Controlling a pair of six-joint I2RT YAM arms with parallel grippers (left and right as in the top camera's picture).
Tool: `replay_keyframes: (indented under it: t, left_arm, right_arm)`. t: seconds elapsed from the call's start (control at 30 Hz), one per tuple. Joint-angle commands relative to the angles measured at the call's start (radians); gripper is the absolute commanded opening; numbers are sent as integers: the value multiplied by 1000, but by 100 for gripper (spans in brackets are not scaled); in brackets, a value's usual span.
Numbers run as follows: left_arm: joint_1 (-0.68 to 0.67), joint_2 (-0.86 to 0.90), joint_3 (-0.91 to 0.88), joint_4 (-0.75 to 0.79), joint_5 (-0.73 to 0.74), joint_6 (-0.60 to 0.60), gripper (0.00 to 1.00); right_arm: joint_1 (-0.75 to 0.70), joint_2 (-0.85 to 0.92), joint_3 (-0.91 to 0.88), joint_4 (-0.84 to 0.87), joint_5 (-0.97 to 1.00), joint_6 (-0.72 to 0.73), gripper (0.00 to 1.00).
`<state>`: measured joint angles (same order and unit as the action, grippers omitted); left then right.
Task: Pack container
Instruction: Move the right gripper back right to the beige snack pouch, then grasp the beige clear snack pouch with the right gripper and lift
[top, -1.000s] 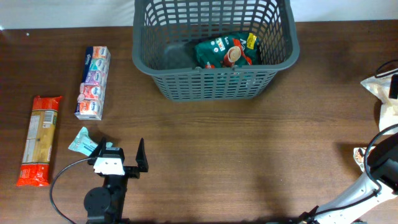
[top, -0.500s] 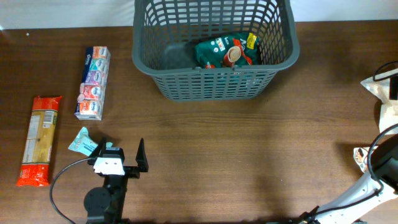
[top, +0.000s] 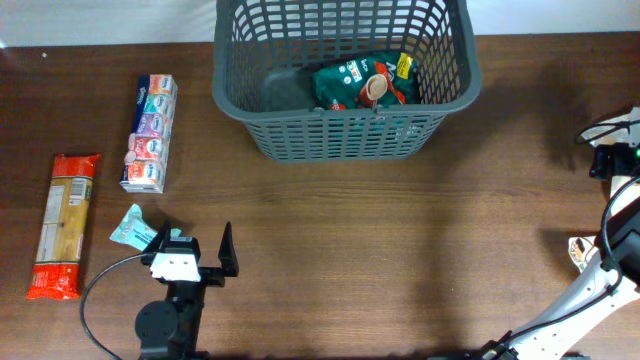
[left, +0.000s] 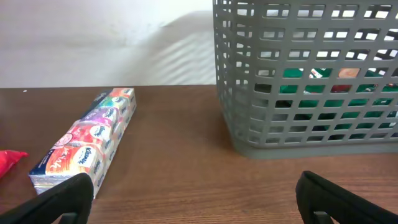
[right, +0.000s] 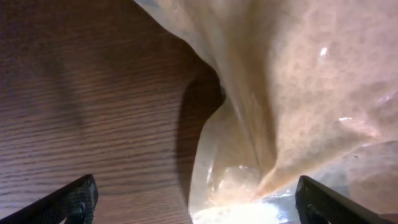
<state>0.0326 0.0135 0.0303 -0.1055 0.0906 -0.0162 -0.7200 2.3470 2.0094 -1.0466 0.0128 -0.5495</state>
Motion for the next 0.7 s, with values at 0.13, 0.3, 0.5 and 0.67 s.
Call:
replay_keyframes:
  t: [0.13, 0.3, 0.5, 0.67]
  left_arm:
    - [5, -8, -7, 3, 7, 6, 99]
    - [5, -8, -7, 3, 7, 6, 99]
    - [5, -8, -7, 3, 7, 6, 99]
    - [5, -8, -7, 3, 7, 6, 99]
  right_arm:
    - [-21, 10, 1, 51, 2, -21, 99]
    - [-21, 10, 1, 123, -2, -19, 99]
    - [-20, 11, 1, 208, -3, -19, 99]
    - [-20, 26, 1, 247, -13, -19, 99]
